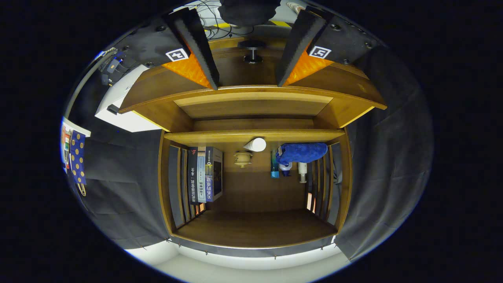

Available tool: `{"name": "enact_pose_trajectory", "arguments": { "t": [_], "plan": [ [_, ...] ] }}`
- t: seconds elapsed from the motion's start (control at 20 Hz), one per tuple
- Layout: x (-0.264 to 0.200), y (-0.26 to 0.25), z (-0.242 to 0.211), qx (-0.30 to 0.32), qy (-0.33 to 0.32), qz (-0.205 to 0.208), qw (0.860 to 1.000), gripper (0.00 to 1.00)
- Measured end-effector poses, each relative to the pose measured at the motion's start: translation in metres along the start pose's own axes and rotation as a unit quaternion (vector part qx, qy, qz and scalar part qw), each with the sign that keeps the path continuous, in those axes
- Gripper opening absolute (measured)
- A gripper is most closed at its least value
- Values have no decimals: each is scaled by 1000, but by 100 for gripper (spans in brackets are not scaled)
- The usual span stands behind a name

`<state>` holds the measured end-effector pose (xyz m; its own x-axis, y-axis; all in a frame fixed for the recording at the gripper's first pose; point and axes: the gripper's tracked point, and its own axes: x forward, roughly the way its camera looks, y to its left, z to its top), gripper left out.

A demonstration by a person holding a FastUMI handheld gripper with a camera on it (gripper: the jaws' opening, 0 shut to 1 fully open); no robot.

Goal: Pull open the drawer, take out the items inside it, and place them on the countertop above the cabinet.

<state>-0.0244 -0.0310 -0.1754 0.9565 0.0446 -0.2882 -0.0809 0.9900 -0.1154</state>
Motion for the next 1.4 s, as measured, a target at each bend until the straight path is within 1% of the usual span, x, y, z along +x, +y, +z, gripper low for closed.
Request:
{"name": "enact_pose_trajectory", "arguments": {
  "t": [0.1, 0.4, 0.65, 0.85, 1.4],
  "plan": [
    [2, 0, 1, 2, 0, 2, 1000, 96],
    [22, -3, 12, -11, -2, -9, 1000, 96],
    [50, 0, 23, -27, -5, -18, 999, 96],
    [76, 3, 28, -25, -5, -23, 999, 95],
    [125, 7, 41, -49, 0, -33, 998, 96]
  ]
}}
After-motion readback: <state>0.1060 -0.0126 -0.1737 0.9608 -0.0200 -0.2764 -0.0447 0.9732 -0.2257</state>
